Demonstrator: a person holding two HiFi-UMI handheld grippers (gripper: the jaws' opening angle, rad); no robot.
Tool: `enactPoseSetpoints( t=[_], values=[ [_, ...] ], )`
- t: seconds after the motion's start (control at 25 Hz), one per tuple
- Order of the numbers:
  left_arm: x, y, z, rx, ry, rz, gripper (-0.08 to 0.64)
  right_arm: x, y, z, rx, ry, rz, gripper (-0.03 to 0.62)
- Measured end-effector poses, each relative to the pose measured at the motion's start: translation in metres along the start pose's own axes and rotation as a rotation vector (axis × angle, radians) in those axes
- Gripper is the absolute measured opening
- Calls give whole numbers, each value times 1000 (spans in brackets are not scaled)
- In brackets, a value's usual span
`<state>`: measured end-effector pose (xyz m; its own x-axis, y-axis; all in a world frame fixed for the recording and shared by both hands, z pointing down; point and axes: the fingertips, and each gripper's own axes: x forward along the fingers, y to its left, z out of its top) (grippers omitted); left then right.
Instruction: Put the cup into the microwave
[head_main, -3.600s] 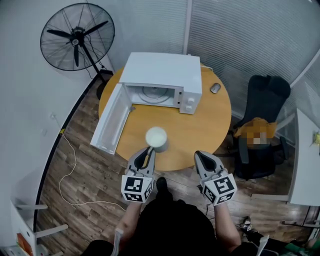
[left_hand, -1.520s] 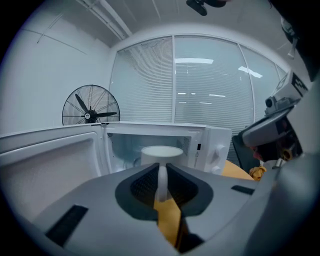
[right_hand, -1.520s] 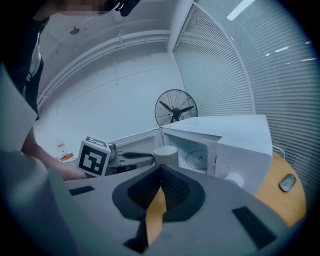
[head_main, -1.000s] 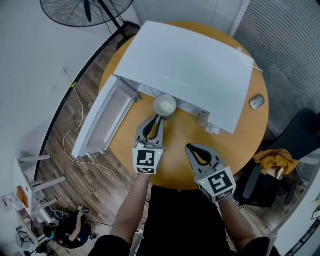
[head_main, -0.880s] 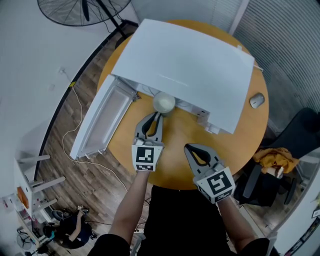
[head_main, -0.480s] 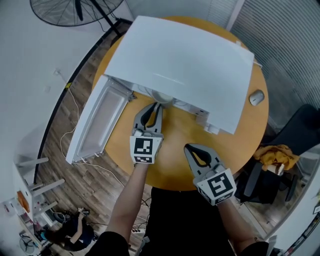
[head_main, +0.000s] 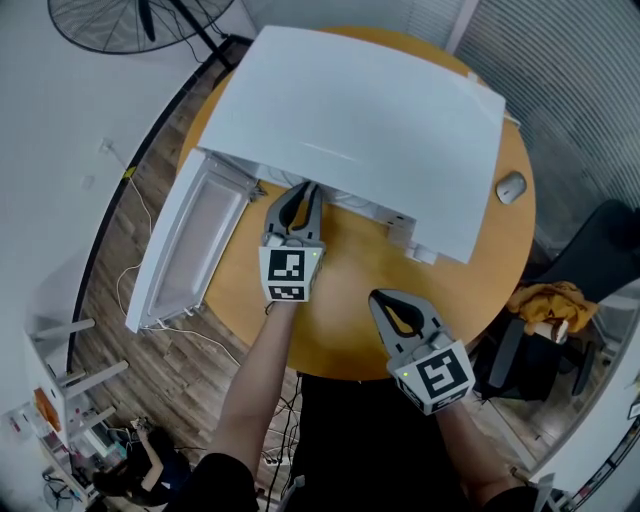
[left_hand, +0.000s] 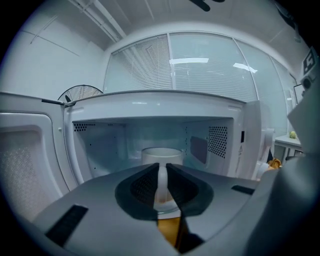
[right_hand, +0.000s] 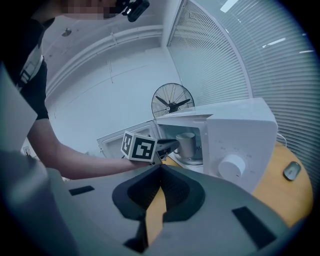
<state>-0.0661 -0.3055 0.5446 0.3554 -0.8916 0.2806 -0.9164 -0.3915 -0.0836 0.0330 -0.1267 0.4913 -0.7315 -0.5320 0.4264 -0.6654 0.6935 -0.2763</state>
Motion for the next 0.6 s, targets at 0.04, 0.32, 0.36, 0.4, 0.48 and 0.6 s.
enactPoseSetpoints(
  t=[0.04, 0.32, 0.36, 0.4, 0.48, 0.6],
  values=[
    [3, 1, -1, -3, 0, 3, 41, 0, 0, 0, -1, 2, 0, 9],
    [16, 11, -5, 8, -10, 13, 41, 1, 1, 3, 0, -6, -1, 9],
    [17, 12, -5, 8, -12, 15, 41, 1, 1, 3, 0, -6, -2, 9],
    [18, 12, -5, 8, -13, 18, 41, 1, 0, 3, 1, -5, -2, 9],
    [21, 13, -6, 7, -15, 26, 43, 2, 0, 2, 2, -3, -1, 9],
    [27, 13, -5, 11, -19, 34, 43, 4, 0, 4, 3, -13, -2, 9]
  ],
)
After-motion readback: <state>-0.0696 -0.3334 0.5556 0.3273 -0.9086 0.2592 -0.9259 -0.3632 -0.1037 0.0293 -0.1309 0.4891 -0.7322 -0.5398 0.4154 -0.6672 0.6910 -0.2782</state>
